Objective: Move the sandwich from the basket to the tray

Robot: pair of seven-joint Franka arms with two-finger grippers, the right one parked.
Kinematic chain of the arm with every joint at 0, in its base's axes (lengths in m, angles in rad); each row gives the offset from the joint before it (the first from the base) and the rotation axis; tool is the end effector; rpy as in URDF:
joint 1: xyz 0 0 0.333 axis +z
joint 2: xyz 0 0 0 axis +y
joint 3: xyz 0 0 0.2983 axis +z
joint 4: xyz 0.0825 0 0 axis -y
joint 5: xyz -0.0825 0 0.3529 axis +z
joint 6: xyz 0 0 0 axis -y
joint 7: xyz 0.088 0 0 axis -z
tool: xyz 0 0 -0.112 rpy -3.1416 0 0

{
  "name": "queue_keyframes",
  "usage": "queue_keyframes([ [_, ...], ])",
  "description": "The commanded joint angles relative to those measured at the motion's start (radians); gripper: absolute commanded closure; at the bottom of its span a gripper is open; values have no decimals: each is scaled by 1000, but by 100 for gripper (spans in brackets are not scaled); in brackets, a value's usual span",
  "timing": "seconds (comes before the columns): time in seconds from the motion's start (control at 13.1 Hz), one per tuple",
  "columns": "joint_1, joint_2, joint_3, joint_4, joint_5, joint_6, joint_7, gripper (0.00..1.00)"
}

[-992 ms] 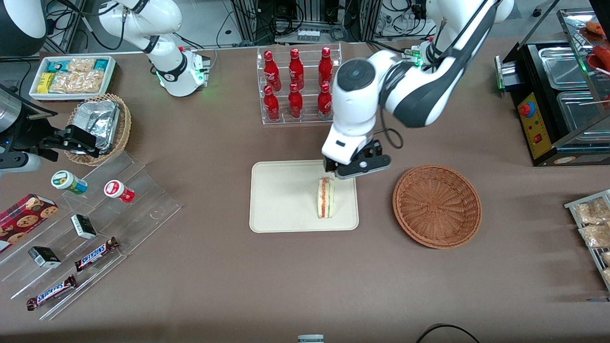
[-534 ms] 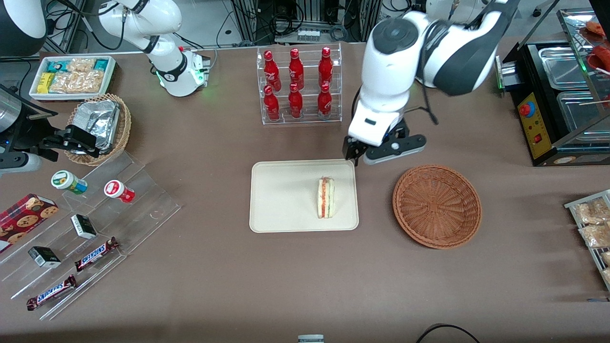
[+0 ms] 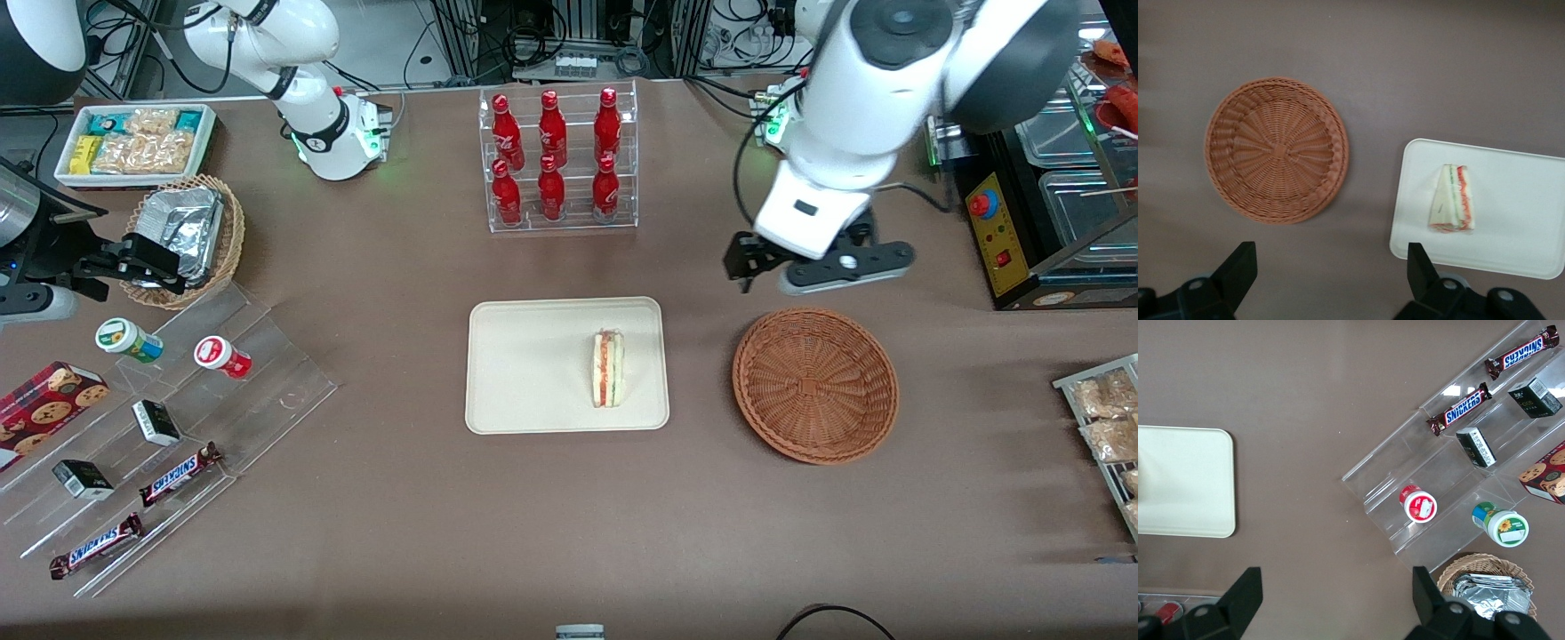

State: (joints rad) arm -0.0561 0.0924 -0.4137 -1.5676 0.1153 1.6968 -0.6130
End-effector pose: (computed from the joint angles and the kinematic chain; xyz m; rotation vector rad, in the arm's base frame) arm 0.5078 -0.2341 0.5689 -3.0888 -0.2067 -0.1212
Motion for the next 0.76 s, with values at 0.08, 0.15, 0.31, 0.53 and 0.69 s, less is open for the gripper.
queue_keyframes([
  [0.08, 16, -13, 93, 67, -80, -110, 185, 1],
  [0.15, 16, -22, 114, 73, -80, -146, 232, 1],
  [0.31, 18, -39, 144, 89, -79, -215, 282, 1],
  [0.53, 36, -51, 148, 86, -78, -247, 283, 1],
  [0.69, 39, -51, 200, 86, -83, -246, 292, 1],
])
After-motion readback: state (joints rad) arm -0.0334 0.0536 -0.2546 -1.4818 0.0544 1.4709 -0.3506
